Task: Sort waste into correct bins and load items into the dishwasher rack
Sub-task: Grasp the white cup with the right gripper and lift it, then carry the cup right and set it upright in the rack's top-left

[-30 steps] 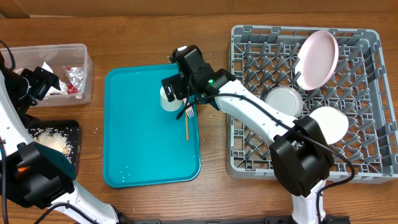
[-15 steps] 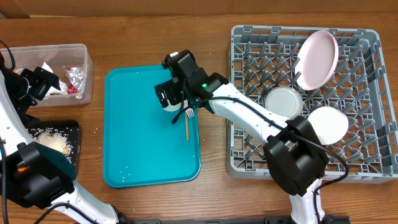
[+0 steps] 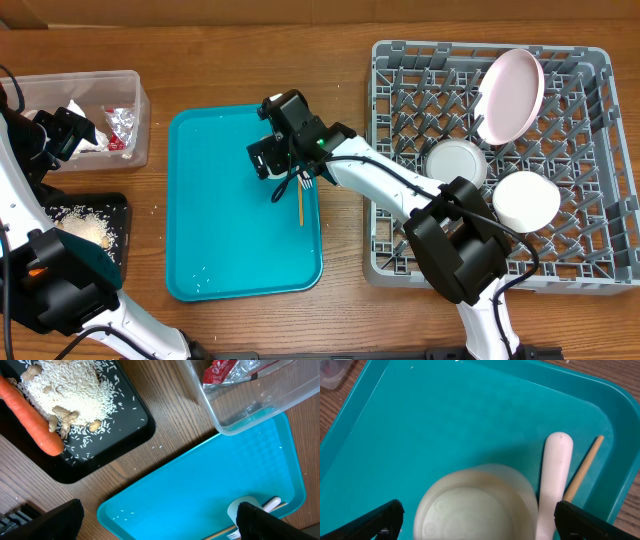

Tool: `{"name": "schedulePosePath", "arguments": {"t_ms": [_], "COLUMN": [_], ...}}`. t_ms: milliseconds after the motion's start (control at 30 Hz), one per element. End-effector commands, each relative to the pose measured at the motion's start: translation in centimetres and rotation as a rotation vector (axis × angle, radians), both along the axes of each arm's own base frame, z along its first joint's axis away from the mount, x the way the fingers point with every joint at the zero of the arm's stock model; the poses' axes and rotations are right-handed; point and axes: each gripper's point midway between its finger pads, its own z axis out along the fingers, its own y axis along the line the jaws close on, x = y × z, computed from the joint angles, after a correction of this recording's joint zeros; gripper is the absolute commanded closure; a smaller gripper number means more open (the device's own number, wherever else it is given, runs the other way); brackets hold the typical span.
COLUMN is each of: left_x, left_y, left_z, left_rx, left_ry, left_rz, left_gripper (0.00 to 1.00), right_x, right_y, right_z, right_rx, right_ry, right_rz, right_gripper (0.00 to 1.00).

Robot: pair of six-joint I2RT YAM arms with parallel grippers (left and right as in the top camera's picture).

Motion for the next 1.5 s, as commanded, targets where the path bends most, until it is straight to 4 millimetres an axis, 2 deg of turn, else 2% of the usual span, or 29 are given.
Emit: {"name": "schedulePosePath", "arguments": {"t_ms": [0, 167, 433, 533, 667, 733, 900, 967, 1067, 1233, 1367, 1467], "left_x": [0.0, 0.0, 0.0, 0.0, 0.0, 0.0, 0.0, 0.0, 0.0, 0.0, 0.0, 0.0], "left_y": [0.0, 0.0, 0.0, 0.0, 0.0, 0.0, 0.0, 0.0, 0.0, 0.0, 0.0, 0.0], "left_z": [1.2, 1.2, 1.2, 1.2, 1.2, 1.2, 1.2, 1.2, 1.2, 1.2, 1.2, 1.2], "left_rx": [0.033, 0.033, 0.033, 0.033, 0.033, 0.033, 0.033, 0.033, 0.032, 0.033, 0.033, 0.033], "left_ry": [-0.027, -0.027, -0.027, -0.027, -0.027, -0.027, -0.027, -0.027, -0.027, -0.027, -0.027, -0.027], "left_rz": [0.001, 0.001, 0.001, 0.001, 0.001, 0.001, 0.001, 0.001, 0.001, 0.001, 0.001, 0.001], "left_gripper": [0.0, 0.0, 0.0, 0.0, 0.0, 0.0, 0.0, 0.0, 0.0, 0.0, 0.0, 0.0], "right_x": [-0.2, -0.4, 0.1, 0.4, 0.4, 0.4, 0.3, 0.1, 0.1, 0.6, 1.6, 2.5], "right_y": [0.8, 1.2, 0.4, 0.2, 0.1, 0.1, 0.0, -0.2, -0.4, -1.5, -3.8, -7.0], "right_z": [0.1, -0.7, -2.2, -2.2, -2.2, -2.2, -1.4, -0.5, 1.9, 7.9, 13.3, 17.1], "right_rx": [-0.01, -0.085, -0.164, -0.164, -0.164, -0.164, -0.164, -0.159, -0.139, -0.049, 0.019, 0.048], "right_ry": [-0.025, -0.093, -0.127, -0.127, -0.127, -0.126, -0.126, -0.13, -0.149, -0.197, -0.259, -0.305], "right_rz": [0.004, 0.008, -0.02, -0.026, -0.028, -0.027, -0.028, -0.028, -0.034, -0.099, -0.159, -0.222], "right_gripper": [0.0, 0.0, 0.02, 0.11, 0.32, 0.35, 0.5, 0.57, 0.59, 0.6, 0.59, 0.59]}}
